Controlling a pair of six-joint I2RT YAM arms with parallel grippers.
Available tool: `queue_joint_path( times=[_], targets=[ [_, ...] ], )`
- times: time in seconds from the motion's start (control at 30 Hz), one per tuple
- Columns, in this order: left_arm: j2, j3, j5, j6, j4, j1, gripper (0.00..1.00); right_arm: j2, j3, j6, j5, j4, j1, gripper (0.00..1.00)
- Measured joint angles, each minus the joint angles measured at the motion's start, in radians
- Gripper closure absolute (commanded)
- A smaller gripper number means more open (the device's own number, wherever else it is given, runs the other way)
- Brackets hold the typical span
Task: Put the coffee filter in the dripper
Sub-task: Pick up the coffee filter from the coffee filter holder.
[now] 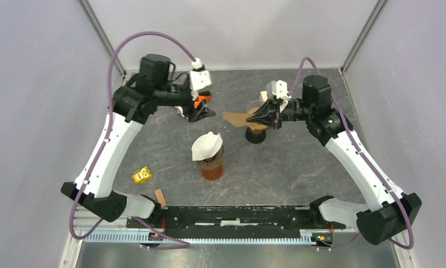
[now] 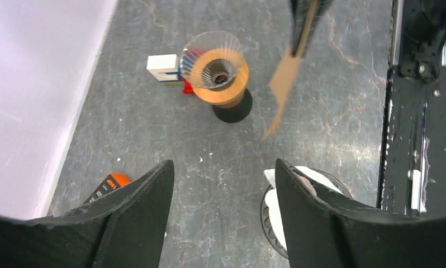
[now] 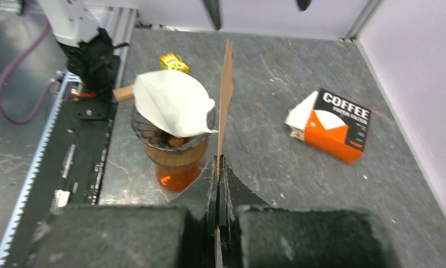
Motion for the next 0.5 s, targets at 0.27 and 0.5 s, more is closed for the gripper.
queue_joint_path(
  times=[0.27, 0.5],
  targets=[
    [-0.077, -0.126, 0.239, -0.005, 0.045, 0.087, 0.37, -0.032, -0.187, 0.433, -0.188, 0.424, -0.023, 1.00],
    [-0.081, -0.212, 0.312, -0.003, 0.060, 0.051, 0.51, -0.022, -0.348, 0.951, -0.248, 1.011, -0.041, 1.00]
  ],
)
